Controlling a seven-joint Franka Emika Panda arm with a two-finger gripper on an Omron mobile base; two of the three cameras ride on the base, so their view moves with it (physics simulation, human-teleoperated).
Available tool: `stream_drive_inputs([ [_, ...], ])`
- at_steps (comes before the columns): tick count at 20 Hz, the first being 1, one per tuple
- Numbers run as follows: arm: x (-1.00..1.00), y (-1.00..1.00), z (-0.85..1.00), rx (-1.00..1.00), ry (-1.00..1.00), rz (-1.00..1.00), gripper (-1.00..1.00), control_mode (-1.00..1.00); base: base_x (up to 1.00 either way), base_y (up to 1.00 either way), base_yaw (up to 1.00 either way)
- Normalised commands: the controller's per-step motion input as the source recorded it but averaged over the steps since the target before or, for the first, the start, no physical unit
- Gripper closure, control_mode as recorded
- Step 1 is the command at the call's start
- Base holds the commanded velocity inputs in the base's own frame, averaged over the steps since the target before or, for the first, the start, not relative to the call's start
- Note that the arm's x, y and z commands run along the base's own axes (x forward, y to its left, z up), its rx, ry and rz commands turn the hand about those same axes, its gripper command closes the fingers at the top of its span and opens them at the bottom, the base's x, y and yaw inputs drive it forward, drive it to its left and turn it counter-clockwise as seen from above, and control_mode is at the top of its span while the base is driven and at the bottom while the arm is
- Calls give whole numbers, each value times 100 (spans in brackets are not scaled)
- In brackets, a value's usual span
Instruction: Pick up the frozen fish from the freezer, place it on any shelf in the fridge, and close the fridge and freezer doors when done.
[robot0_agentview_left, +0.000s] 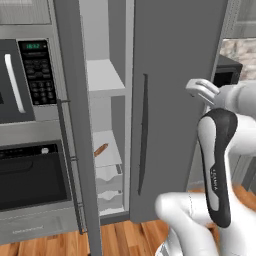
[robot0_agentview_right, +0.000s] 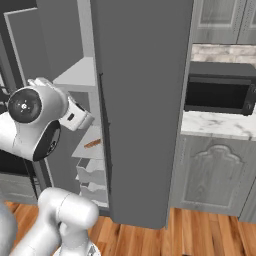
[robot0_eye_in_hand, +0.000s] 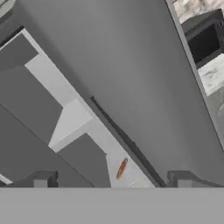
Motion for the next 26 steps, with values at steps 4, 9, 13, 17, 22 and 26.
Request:
stream_drive_inputs([
  [4,-10,42,9,-16,14,12,-100,-100,0,0,0],
  [9,-4,48,-13,-16,5,18,-100,-100,0,0,0],
  [13,-22,39,-44,-24,16,13,-100,-100,0,0,0],
  [17,-24,28,-15,-18,13,10,-100,-100,0,0,0],
  [22,-59,5,-1,-10,2,8,-100,-100,0,0,0],
  [26,-86,12,-1,-7,-1,7,-100,-100,0,0,0],
])
